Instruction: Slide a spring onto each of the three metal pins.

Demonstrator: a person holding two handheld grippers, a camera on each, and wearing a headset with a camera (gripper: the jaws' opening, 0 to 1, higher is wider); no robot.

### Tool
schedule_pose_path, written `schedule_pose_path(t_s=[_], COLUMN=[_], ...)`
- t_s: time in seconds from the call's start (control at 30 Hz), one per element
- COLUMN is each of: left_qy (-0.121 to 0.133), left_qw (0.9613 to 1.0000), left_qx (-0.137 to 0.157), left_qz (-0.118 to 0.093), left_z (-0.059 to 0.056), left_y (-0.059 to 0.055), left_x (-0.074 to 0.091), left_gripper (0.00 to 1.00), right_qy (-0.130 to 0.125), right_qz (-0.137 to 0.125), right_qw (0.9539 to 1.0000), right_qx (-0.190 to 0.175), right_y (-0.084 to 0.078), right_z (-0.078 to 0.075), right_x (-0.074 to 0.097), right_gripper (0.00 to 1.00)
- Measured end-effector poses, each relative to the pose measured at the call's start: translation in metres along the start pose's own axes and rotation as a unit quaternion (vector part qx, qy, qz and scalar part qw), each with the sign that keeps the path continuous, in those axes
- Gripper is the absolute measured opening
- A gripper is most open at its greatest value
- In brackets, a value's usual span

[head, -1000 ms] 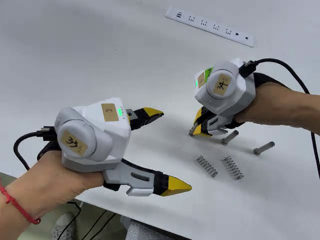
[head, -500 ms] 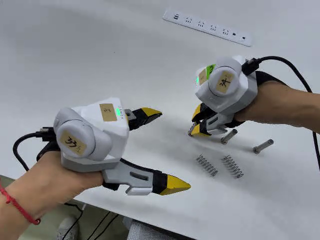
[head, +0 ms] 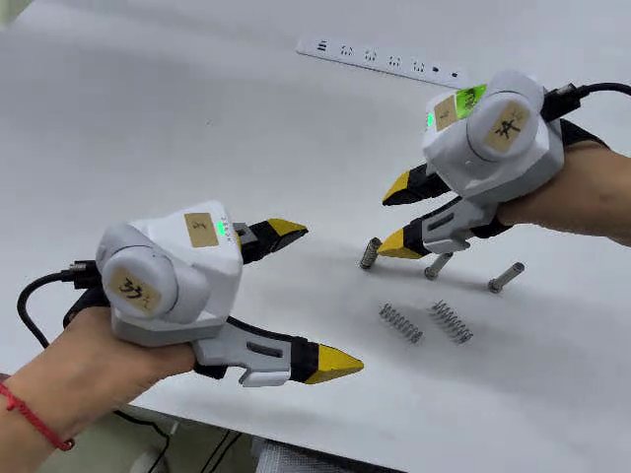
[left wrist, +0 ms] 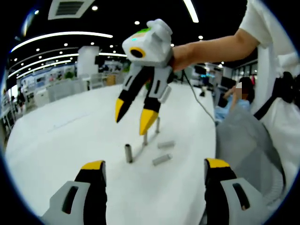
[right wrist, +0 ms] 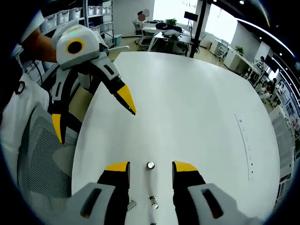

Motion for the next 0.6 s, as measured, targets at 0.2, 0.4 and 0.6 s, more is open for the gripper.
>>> schedule_pose_path(t_s=[0.2,0.4,0.6], left_qy=[-0.006,-0.009,-0.015], left_qw=[0.9998,0.9993,0.9983], left_qx=[-0.013,-0.024,-0.037], left_qz=[0.014,0.028,0.043], left_z=[-0.001,-0.001,-0.001], left_y=[0.001,0.003,0.006], left_x=[0.001,-0.001,-0.006], left_gripper=[0.85,0.82,0.77], right_qy=[-0.033,-0.064,-0.088], right_qz=[-0.039,-0.080,-0.114], right_qw=[0.9985,0.9935,0.9867], right_qx=[-0.017,-0.048,-0.075], right_y=[-0.006,-0.023,-0.047], right_z=[0.007,0.016,0.035], right_x=[0.037,0.069,0.098], right_gripper=[0.46,0.53,0.61])
Point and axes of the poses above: the centre of the closed fingertips' face, and the gripper's own axes: x roughly backward along the fingers, z roughly to its left, y roughly out of its top, the point moved 6 cm from there along x, roughly backward along the fingers, and after that the axes turned 11 degrees about -z, right-handed, at the moved point
